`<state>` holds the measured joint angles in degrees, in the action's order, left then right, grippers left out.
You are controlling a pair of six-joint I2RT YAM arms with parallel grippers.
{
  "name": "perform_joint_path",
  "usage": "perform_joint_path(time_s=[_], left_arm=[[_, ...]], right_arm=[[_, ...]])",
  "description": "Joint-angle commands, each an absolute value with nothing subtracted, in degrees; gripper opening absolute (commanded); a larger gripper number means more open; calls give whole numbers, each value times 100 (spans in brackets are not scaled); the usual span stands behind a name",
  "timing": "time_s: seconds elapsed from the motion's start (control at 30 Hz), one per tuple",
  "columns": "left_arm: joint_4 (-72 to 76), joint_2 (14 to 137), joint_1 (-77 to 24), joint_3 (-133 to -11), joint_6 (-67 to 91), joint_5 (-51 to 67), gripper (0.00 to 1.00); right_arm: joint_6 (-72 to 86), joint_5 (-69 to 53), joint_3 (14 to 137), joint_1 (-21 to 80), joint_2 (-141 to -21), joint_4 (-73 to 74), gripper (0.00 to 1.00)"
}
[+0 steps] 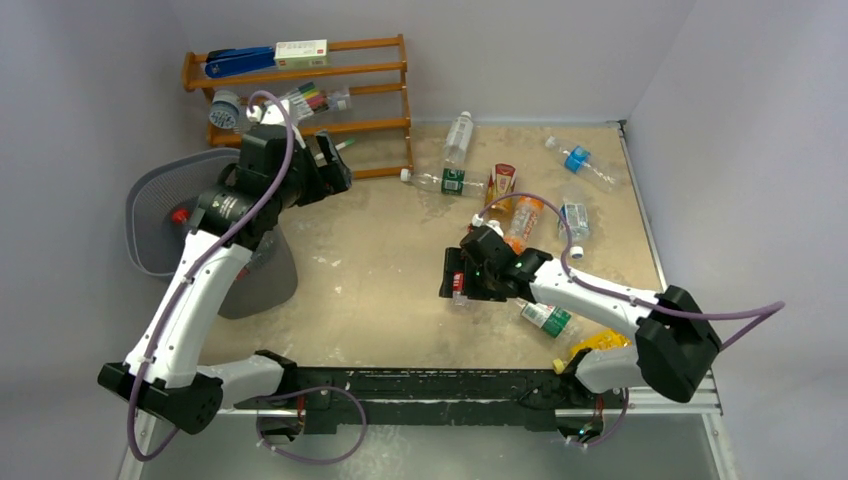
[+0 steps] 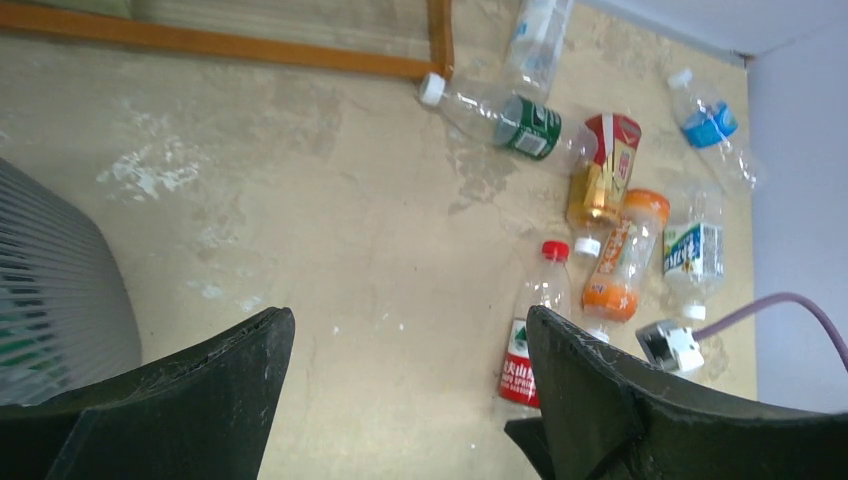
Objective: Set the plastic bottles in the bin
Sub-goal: Place the plastic bottle in the trash bin, then pick up the plastic bottle at the center of the board.
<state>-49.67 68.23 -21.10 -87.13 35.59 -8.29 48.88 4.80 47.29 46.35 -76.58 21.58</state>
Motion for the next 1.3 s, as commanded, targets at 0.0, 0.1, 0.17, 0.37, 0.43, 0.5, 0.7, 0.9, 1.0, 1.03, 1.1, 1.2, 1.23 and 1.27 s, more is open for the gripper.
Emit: perform_joint_path(time_s=[0.0, 0.1, 0.17, 0.37, 0.43, 0.5, 0.7, 0.9, 1.0, 1.03, 1.1, 1.2, 1.23, 1.27], left_arm=[[-4511, 6754, -2389, -8525, 3820, -646, 86], [-4393, 6769, -2581, -8391, 3895, -689, 86], [-4319, 6797, -2715, -8312, 3940, -731, 86], [-4105, 6957, -3250, -8037, 4096, -942, 87], [-4015, 7035, -3441, -7947, 4161, -992, 87], [-3919, 7135, -3593, -7868, 4213, -1017, 87], [-3620, 7356, -3852, -7694, 4355, -1041, 87], [-3229, 7493, -3927, -7488, 4551, -919, 87], [-2905, 7523, -3960, -7356, 4666, -758, 88], [-2776, 7528, -3963, -7308, 4714, -692, 88], [-2493, 7548, -3981, -7200, 4822, -551, 88], [-2149, 7605, -4018, -7093, 4959, -380, 88], [-2073, 7630, -4045, -7073, 4984, -356, 88], [-1976, 7651, -4076, -7056, 5020, -333, 88]], right_arm=[[4984, 418, 4518, 4641, -7816, 1576, 99], [4960, 413, 4457, 4641, -7968, 1410, 96], [4936, 429, 4429, 4641, -8082, 1341, 94], [4899, 393, 4246, 4638, -8188, 1098, 76], [4888, 364, 4194, 4633, -8122, 1053, 67], [4867, 375, 4150, 4641, -7919, 1029, 62], [4388, 609, 4215, 4641, -7049, 1104, 60], [3901, 369, 4331, 4641, -6168, 1285, 61], [3612, 7, 4363, 4641, -5838, 1218, 61], [3521, -143, 4375, 4641, -5748, 1184, 61], [3347, -473, 4352, 4641, -5523, 1038, 62], [3143, -956, 4300, 4641, -5278, 768, 62], [3108, -1057, 4298, 4641, -5233, 743, 62], [3072, -1148, 4306, 4641, -5203, 725, 62]])
